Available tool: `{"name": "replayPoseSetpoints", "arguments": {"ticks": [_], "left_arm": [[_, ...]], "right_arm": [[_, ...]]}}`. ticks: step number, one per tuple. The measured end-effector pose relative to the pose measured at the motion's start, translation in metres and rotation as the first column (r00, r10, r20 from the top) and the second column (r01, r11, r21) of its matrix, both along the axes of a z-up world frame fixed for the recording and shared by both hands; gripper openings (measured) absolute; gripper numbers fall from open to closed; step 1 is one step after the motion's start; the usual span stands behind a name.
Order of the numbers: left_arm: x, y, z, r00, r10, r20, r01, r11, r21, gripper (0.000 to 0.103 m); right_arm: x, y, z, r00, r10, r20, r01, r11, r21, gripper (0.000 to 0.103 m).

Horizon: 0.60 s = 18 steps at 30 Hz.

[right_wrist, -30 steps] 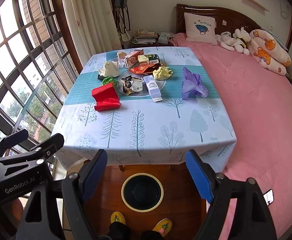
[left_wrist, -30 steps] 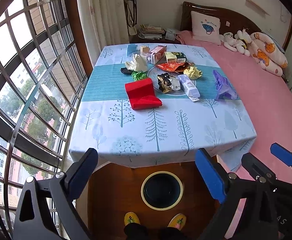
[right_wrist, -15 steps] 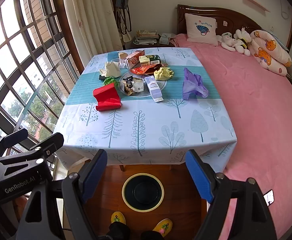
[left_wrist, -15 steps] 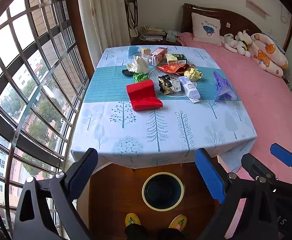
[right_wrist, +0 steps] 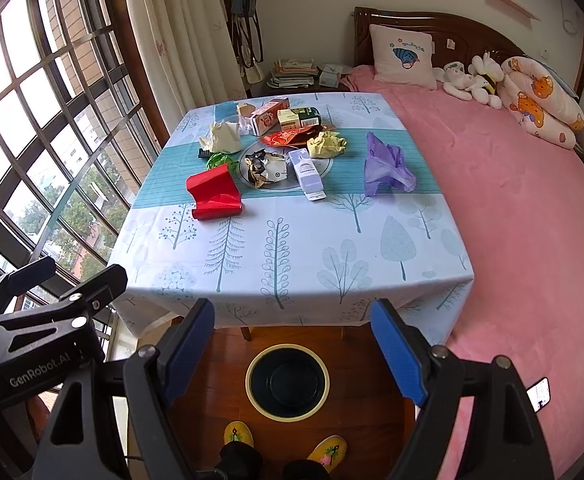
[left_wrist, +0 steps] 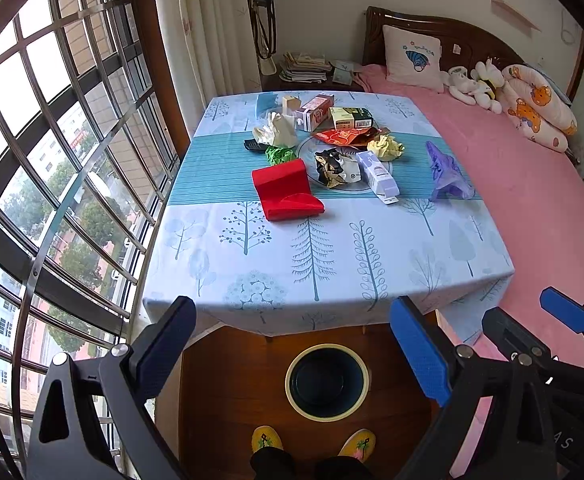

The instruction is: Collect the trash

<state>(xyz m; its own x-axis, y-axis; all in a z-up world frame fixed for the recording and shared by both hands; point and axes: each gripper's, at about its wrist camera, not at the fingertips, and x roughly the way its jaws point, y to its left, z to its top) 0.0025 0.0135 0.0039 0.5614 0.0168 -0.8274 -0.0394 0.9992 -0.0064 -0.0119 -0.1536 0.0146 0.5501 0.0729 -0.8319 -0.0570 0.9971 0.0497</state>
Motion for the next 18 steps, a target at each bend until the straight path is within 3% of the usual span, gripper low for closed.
{"name": "replayPoseSetpoints", "arguments": {"ticks": [18], "left_arm": [[-0.007,-0.014,0.002,0.998,0.061,0.022,-0.060,0.998,-0.004,0.096]], "right_arm": [[-0.003,-0.003,-0.002,0.999,0.049,0.001,-0.049,0.999,0.011,0.081]]}}
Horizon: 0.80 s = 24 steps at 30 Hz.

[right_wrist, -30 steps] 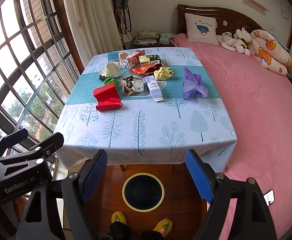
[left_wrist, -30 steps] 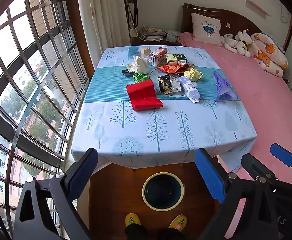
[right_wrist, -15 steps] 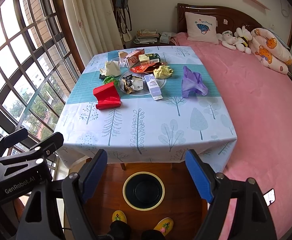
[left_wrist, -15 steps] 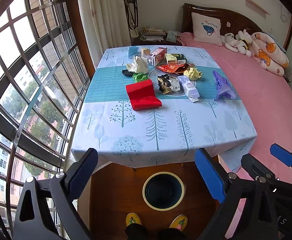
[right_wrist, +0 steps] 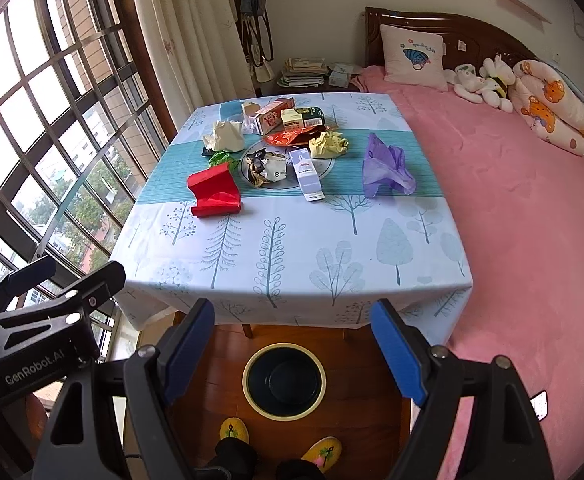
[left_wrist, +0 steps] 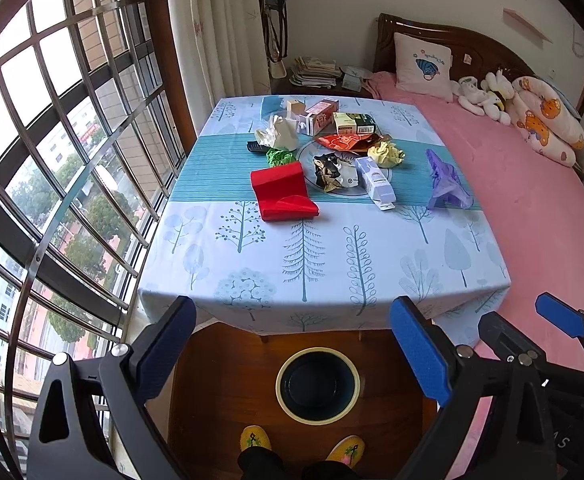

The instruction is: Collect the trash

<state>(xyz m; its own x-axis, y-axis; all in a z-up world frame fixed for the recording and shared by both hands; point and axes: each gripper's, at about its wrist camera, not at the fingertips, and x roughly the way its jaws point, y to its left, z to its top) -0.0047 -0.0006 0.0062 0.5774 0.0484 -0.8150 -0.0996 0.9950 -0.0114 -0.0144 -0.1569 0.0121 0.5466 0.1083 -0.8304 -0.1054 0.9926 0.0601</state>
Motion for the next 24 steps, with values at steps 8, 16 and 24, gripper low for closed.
{"name": "replayPoseSetpoints", "arguments": {"ticks": [8,16,24], "left_arm": [[-0.007,-0.017,-0.006,0.998,0.062,0.001,-0.062,0.998,-0.005,0.096],[-0.005,-0.011,-0.007,0.994,0.109,0.000,-0.109,0.994,0.005,0.096],[0.060,0.039,-0.026,0.995,0.097,-0.034,-0.096,0.995,0.017,0.096]], "right_arm": [[0.010,-0.028,-0.003,0.998,0.054,-0.009,-0.054,0.998,0.022,0.081],[0.021,-0.033,-0.010,0.997,0.071,-0.043,-0.068,0.995,0.066,0.081],[0.056,-0.021,-0.025,0.998,0.008,-0.059,-0.005,0.999,0.045,0.081]]}}
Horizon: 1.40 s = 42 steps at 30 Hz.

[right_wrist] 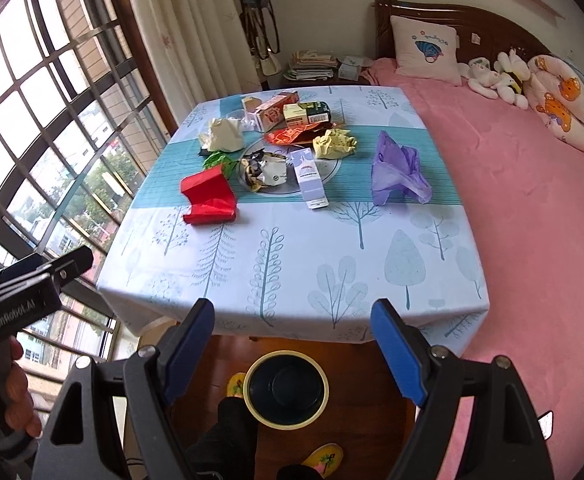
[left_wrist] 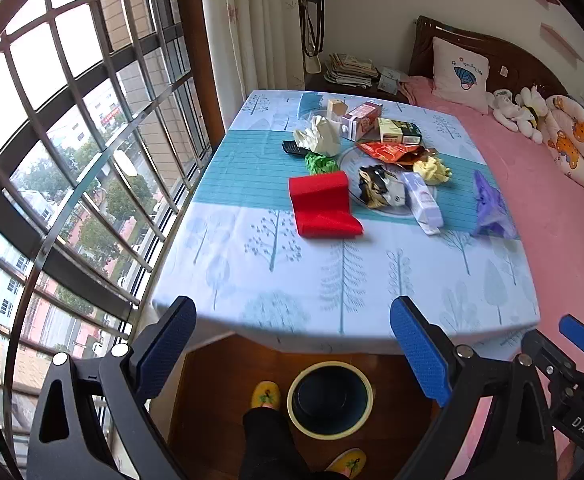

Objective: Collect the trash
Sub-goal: 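Grasp the red folded paper with the left tool while the right tool grasps the purple bag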

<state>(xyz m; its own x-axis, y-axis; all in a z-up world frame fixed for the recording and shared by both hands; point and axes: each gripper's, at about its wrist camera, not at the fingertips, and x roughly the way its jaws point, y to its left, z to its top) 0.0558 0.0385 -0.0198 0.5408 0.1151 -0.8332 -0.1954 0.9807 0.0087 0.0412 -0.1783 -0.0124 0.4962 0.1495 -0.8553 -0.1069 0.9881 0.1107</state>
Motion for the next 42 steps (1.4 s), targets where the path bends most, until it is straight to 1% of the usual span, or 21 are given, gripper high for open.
{"name": "replayPoseSetpoints", "arguments": {"ticks": [2,4,6,10,14,17,20,23,25,26,27,28,29,30,31,32,33,34,35,39,42], "left_arm": [[0.025,0.012,-0.005,1.000,-0.025,-0.008,0.025,1.000,0.003,0.096],[0.055,0.022,-0.009,0.997,-0.075,-0.014,0.075,0.997,0.016,0.096],[0.085,0.030,-0.016,0.991,-0.134,-0.025,0.135,0.990,0.046,0.096],[0.137,0.041,-0.037,0.970,-0.239,-0.050,0.243,0.965,0.101,0.096],[0.186,0.044,-0.068,0.939,-0.327,-0.109,0.339,0.932,0.128,0.096],[0.217,0.041,-0.094,0.901,-0.405,-0.155,0.424,0.899,0.111,0.096],[0.240,0.037,-0.117,0.858,-0.474,-0.198,0.491,0.869,0.050,0.096],[0.257,0.029,-0.138,0.800,-0.541,-0.259,0.556,0.831,-0.017,0.096],[0.264,0.019,-0.150,0.755,-0.584,-0.296,0.602,0.798,-0.039,0.096],[0.265,0.014,-0.155,0.737,-0.599,-0.313,0.621,0.783,-0.037,0.094],[0.265,0.008,-0.160,0.713,-0.618,-0.333,0.644,0.764,-0.037,0.091],[0.264,0.004,-0.165,0.692,-0.630,-0.353,0.662,0.749,-0.040,0.077],[0.263,0.000,-0.171,0.672,-0.637,-0.377,0.674,0.737,-0.044,0.060],[0.261,-0.004,-0.177,0.653,-0.641,-0.403,0.681,0.730,-0.056,0.052],[0.258,-0.005,-0.181,0.643,-0.641,-0.418,0.681,0.729,-0.070,0.036],[0.255,-0.005,-0.182,0.641,-0.645,-0.417,0.677,0.730,-0.089,0.029],[0.251,-0.005,-0.180,0.645,-0.645,-0.409,0.670,0.735,-0.102,0.026],[0.249,-0.004,-0.178,0.651,-0.641,-0.407,0.664,0.741,-0.105,0.019],[0.246,-0.003,-0.176,0.659,-0.634,-0.404,0.655,0.748,-0.106,0.014],[0.232,0.009,-0.158,0.706,-0.614,-0.354,0.603,0.783,-0.155,0.012],[0.221,0.016,-0.144,0.736,-0.596,-0.322,0.581,0.800,-0.151,0.012]], "right_arm": [[0.015,0.005,-0.005,0.999,-0.044,-0.011,0.044,0.999,-0.010,0.081],[0.030,0.011,-0.010,0.996,-0.089,-0.025,0.089,0.996,-0.012,0.081],[0.048,0.018,-0.018,0.990,-0.133,-0.051,0.132,0.991,-0.013,0.081],[0.085,0.032,-0.042,0.974,-0.206,-0.092,0.207,0.978,-0.001,0.076],[0.111,0.043,-0.064,0.955,-0.272,-0.120,0.275,0.961,0.011,0.074],[0.124,0.047,-0.077,0.939,-0.313,-0.139,0.318,0.948,0.014,0.074],[0.129,0.047,-0.089,0.923,-0.347,-0.170,0.354,0.935,0.013,0.074],[0.131,0.045,-0.100,0.905,-0.379,-0.192,0.387,0.922,0.006,0.074],[0.130,0.041,-0.105,0.894,-0.399,-0.202,0.409,0.912,0.007,0.074],[0.130,0.039,-0.107,0.888,-0.410,-0.209,0.421,0.907,0.007,0.074],[0.128,0.037,-0.109,0.881,-0.421,-0.215,0.432,0.902,0.005,0.074],[0.128,0.035,-0.110,0.878,-0.429,-0.214,0.440,0.898,0.004,0.074],[0.127,0.032,-0.110,0.874,-0.437,-0.212,0.447,0.895,0.000,0.073],[0.125,0.030,-0.109,0.872,-0.444,-0.208,0.453,0.891,-0.004,0.072],[0.124,0.027,-0.106,0.869,-0.452,-0.200,0.459,0.888,-0.009,0.072],[0.123,0.024,-0.102,0.868,-0.458,-0.190,0.464,0.885,-0.013,0.072],[0.122,0.021,-0.097,0.868,-0.466,-0.174,0.470,0.882,-0.018,0.072],[0.123,0.017,-0.091,0.868,-0.472,-0.151,0.474,0.880,-0.026,0.072],[0.124,0.014,-0.085,0.870,-0.477,-0.128,0.476,0.878,-0.037,0.072],[0.140,-0.005,-0.060,0.870,-0.494,-0.005,0.490,0.864,-0.118,0.072],[0.164,-0.023,-0.055,0.867,-0.496,0.051,0.497,0.851,-0.173,0.072]]}}
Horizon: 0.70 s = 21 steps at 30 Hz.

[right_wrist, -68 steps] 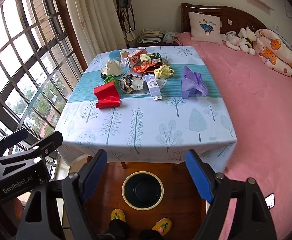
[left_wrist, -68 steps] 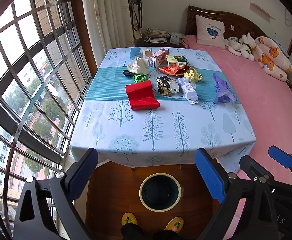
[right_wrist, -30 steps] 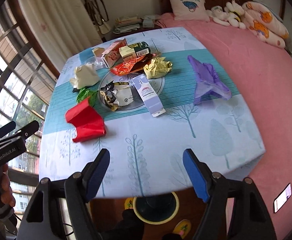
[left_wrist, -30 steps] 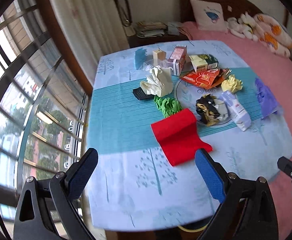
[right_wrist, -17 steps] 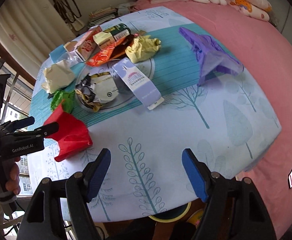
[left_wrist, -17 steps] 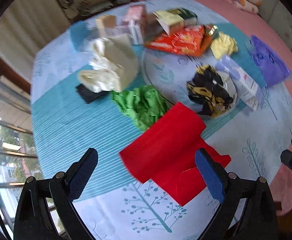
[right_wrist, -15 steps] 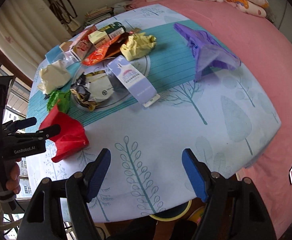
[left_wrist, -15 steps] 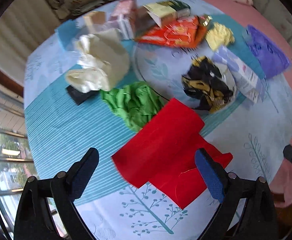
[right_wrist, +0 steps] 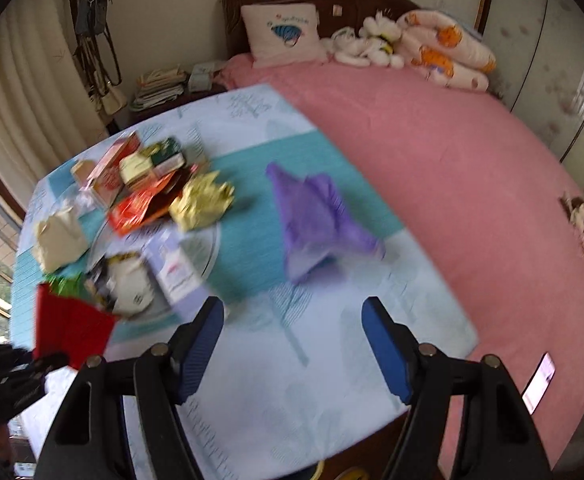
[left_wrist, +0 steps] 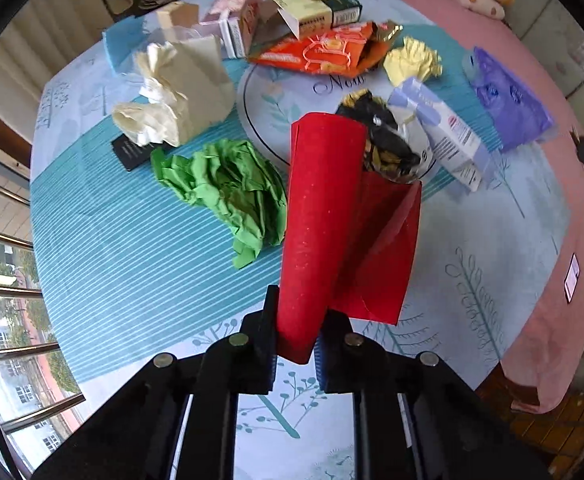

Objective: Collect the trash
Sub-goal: 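Grasp the red folded paper with the left tool while the right tool grasps the purple bag, then carry the red paper and purple bag down and drop both into the bin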

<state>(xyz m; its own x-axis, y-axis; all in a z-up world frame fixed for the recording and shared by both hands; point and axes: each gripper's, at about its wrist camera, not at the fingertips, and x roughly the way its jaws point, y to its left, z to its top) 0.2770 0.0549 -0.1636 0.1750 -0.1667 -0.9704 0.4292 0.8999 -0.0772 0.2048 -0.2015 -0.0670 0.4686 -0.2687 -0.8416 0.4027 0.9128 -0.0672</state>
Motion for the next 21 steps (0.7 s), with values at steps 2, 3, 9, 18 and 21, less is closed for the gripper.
{"name": "replayPoseSetpoints", "arguments": {"ticks": [2,3,9,18,21], "left_arm": [[-0.005,0.004,0.008,1.000,0.018,0.015,-0.018,1.000,-0.005,0.012],[-0.006,0.005,0.013,0.999,0.026,0.027,-0.026,1.000,-0.007,0.012],[0.004,0.001,0.032,0.995,0.053,0.090,-0.053,0.999,-0.003,0.012],[-0.028,-0.005,0.056,0.981,0.079,0.176,-0.086,0.996,0.030,0.012],[-0.042,-0.003,0.072,0.971,0.118,0.208,-0.122,0.992,0.007,0.012]], "right_arm": [[0.015,-0.008,-0.005,1.000,0.005,-0.010,-0.005,0.999,-0.050,0.072],[0.025,-0.010,-0.010,1.000,0.017,-0.019,-0.018,0.997,-0.074,0.072],[0.066,-0.022,-0.063,0.985,0.039,-0.168,-0.061,0.990,-0.130,0.035],[0.030,-0.024,-0.047,0.987,0.076,-0.140,-0.086,0.994,-0.066,0.016],[0.003,-0.021,-0.021,0.991,0.116,-0.074,-0.118,0.993,-0.024,0.016]]}}
